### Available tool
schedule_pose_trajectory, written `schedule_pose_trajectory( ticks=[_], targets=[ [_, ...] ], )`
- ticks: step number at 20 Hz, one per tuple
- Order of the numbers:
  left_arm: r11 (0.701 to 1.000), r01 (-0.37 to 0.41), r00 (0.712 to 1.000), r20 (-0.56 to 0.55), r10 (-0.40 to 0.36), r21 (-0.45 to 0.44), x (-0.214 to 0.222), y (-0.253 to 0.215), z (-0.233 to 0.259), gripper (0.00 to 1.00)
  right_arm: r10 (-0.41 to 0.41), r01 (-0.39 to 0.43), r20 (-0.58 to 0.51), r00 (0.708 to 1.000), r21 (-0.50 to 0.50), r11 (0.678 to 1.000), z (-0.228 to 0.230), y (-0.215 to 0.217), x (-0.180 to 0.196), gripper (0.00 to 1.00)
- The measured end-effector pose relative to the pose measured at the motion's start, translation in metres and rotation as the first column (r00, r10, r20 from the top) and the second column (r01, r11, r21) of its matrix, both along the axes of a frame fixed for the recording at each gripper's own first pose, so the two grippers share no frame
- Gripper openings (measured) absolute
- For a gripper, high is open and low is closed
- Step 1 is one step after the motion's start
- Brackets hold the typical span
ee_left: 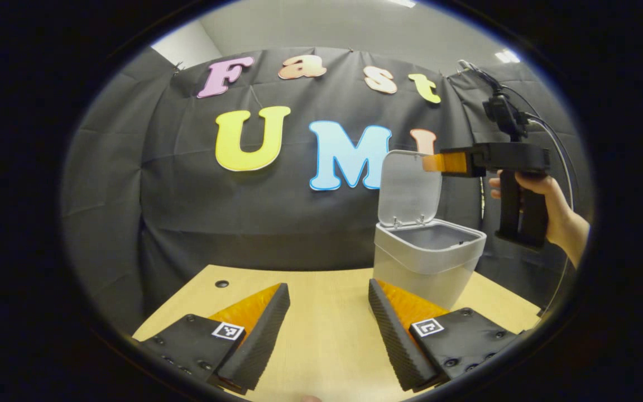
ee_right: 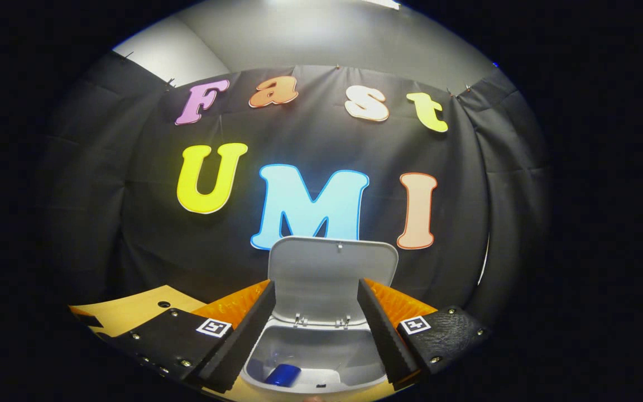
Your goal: Press the lid of the desktop garbage bin to open it, pick up the crumpled paper on the desktop and throw it into the bin, then pick up the pop can on the desktop and drop it into the bin, and finally close the garbage bin lid.
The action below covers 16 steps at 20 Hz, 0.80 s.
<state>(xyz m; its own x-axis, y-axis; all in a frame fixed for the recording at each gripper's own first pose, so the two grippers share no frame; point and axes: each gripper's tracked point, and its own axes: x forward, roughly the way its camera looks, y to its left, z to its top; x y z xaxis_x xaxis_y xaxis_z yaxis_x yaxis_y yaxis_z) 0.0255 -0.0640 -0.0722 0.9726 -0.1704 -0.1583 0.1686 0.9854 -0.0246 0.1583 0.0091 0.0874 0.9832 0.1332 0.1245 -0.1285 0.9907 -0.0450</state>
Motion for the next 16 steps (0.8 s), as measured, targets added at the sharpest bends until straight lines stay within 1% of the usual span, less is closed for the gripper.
schedule_pose_trajectory(
  ticks=[1,3,6,8,10,13,14,15,16],
  targets=[
    [1.0,0.005,1.0,0.004,-0.005,-0.006,0.003,0.002,0.003,0.93,-0.007,0.007,-0.002,1.0,0.0,1.0,0.004,-0.001,0.004,0.94],
    [1.0,0.025,1.0,0.008,-0.025,-0.01,0.009,0.004,0.003,0.85,-0.028,0.028,-0.005,1.0,0.003,1.0,0.01,-0.003,0.013,0.94],
    [0.998,0.067,0.998,0.021,-0.067,-0.006,0.018,0.004,0.007,0.85,-0.07,0.07,0.002,0.998,0.0,0.998,0.023,-0.007,0.028,0.94],
    [0.995,0.104,0.994,0.021,-0.104,-0.005,0.021,0.003,0.004,0.85,-0.1,0.1,0.015,0.995,-0.019,0.995,0.034,-0.008,0.037,0.95],
    [0.992,0.125,0.992,0.014,-0.125,-0.005,0.024,0.008,0.0,0.85,-0.116,0.117,0.03,0.993,-0.039,0.992,0.044,-0.008,0.046,0.94],
    [0.993,0.119,0.993,0.01,-0.119,-0.007,0.026,0.02,-0.003,0.86,-0.129,0.131,0.054,0.99,-0.033,0.991,0.06,-0.006,0.06,0.94],
    [0.994,0.109,0.994,0.01,-0.109,-0.006,0.026,0.024,-0.003,1.0,-0.128,0.13,0.056,0.99,-0.026,0.991,0.063,-0.005,0.065,0.94],
    [0.995,0.099,0.995,0.01,-0.098,-0.011,0.027,0.028,-0.003,0.93,-0.127,0.128,0.057,0.99,-0.019,0.992,0.066,-0.005,0.07,0.94],
    [0.996,0.086,0.996,0.008,-0.086,-0.019,0.026,0.032,-0.003,0.93,-0.123,0.123,0.051,0.991,-0.013,0.992,0.066,-0.004,0.075,0.94]
  ],
)
